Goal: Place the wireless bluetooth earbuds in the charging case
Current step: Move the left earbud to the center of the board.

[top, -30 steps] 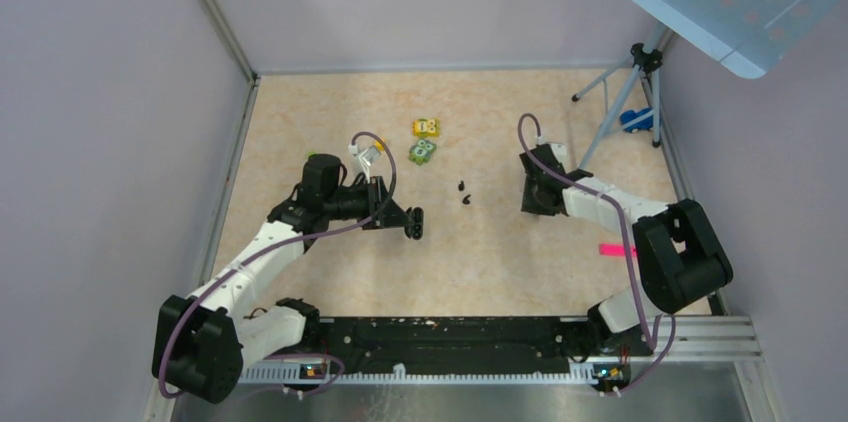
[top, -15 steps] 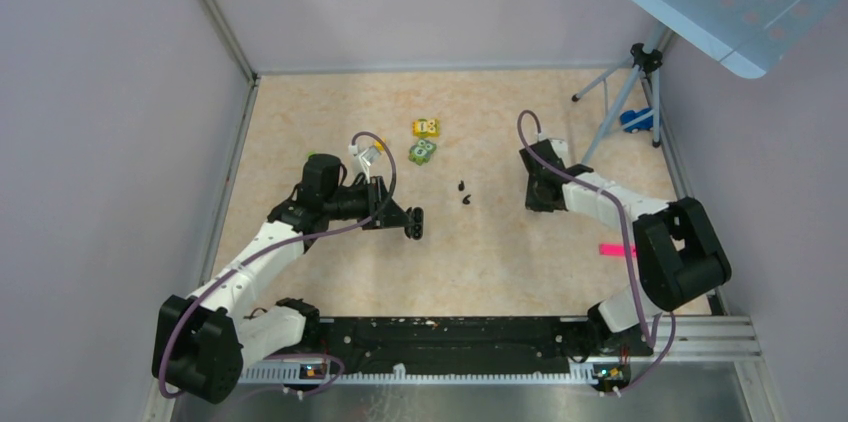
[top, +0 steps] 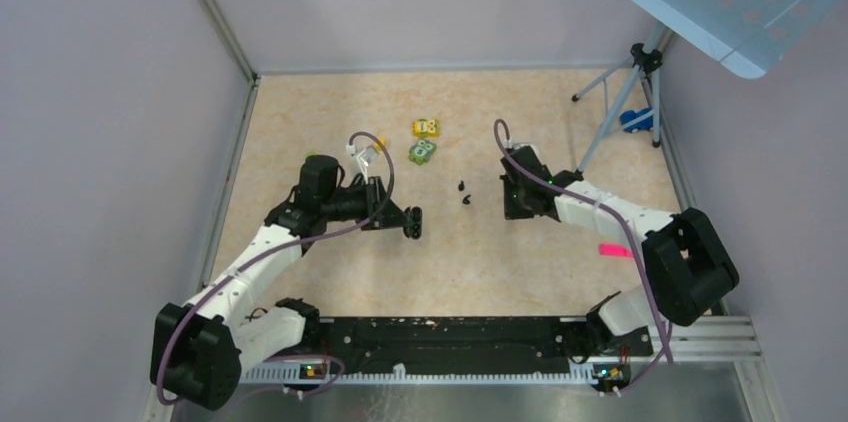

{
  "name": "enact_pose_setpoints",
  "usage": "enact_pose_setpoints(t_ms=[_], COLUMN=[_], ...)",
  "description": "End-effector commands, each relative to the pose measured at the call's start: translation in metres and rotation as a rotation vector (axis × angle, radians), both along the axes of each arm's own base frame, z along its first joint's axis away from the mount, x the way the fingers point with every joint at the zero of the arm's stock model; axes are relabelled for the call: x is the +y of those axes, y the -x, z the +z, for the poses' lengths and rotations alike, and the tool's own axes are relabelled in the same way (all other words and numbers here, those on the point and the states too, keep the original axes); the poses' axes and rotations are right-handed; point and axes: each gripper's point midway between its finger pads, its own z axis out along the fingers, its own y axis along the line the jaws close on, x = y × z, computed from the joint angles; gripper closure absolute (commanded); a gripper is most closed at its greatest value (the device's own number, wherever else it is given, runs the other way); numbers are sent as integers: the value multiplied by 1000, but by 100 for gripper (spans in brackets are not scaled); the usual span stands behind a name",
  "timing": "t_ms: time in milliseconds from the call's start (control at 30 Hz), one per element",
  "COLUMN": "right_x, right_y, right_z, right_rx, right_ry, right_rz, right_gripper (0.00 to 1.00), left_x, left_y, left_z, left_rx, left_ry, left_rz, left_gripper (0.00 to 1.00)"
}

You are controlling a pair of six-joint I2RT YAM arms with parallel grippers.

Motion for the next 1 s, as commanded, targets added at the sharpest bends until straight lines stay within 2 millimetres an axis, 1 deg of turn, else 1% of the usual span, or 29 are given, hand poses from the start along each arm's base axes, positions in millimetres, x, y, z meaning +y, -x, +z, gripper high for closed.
enact_pose_setpoints(t_ms=[0, 100, 167, 200, 300, 367, 467, 533, 633, 667, 700, 733, 767, 900, 967], right_x=[22, 40, 48, 48, 41, 40, 44, 48, 51, 52, 51, 50, 50, 52, 47], right_y=[9, 25, 37, 41, 50, 56, 62, 63, 62, 61, 59, 57, 54, 48, 47], right_z=[8, 6, 4, 1, -11, -17, -19, -14, -2, 3, 11, 15, 24, 51, 58], right_rx=[-31, -27, -16, -10, 25, 36, 45, 35, 7, -10, -32, -49, -75, -148, -173], right_ry=[-44, -75, -64, -48, 7, 10, -26, -60, -96, -111, -131, -136, -157, -263, -341], right_rz=[108, 219, 275, 278, 254, 246, 238, 239, 224, 212, 188, 170, 149, 46, -77], right_gripper=[100, 100, 100, 100, 98, 94, 89, 85, 75, 70, 63, 62, 58, 56, 56], left_x=[1, 1, 0, 0, 0, 0, 0, 0, 0, 0, 0, 0, 0, 0, -2], left_y=[-1, 0, 1, 2, 4, 6, 7, 6, 6, 5, 4, 4, 4, 3, 5], left_z=[10, 11, 10, 9, 8, 8, 5, 3, 4, 5, 6, 6, 6, 5, 6], left_rx=[-63, -58, -48, -43, -35, -36, -28, -20, -21, -24, -26, -28, -27, -26, -27], left_ry=[9, 13, 16, 17, 20, 28, 29, 27, 27, 27, 27, 27, 26, 27, 41], left_rz=[4, -1, -2, -5, -4, -6, -3, -2, -2, 0, 1, 1, 3, 6, -7], left_gripper=[100, 100, 100, 100, 100, 100, 100, 100, 100, 100, 100, 100, 100, 100, 100])
